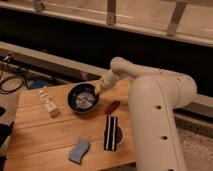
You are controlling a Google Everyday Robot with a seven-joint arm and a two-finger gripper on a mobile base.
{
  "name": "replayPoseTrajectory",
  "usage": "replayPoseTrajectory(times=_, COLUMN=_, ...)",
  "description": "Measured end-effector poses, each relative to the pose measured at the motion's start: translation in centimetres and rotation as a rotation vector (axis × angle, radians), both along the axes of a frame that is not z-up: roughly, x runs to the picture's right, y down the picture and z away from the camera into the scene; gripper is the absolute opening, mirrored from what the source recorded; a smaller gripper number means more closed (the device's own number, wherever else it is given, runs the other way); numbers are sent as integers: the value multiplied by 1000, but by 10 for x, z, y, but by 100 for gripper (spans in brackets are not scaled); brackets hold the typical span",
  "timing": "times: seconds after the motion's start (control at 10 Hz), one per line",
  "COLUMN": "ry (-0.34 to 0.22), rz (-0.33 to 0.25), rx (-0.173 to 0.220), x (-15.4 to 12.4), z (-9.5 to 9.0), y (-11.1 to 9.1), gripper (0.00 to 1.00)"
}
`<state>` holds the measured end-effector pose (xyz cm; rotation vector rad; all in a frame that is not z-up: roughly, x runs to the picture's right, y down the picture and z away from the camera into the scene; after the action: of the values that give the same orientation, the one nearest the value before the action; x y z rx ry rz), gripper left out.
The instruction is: Drag the ceramic bowl in a circle
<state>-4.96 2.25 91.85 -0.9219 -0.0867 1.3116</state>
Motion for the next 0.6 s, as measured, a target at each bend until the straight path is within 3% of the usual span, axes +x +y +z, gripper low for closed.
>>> replayPoseTrajectory(times=0.4, ry=162, rz=122, rx=-22, x=46, z=22, y=-19, gripper=0)
replayPoseTrajectory(times=0.6, ry=205, rz=166, rx=-32, x=77, z=22, y=-16, gripper=0)
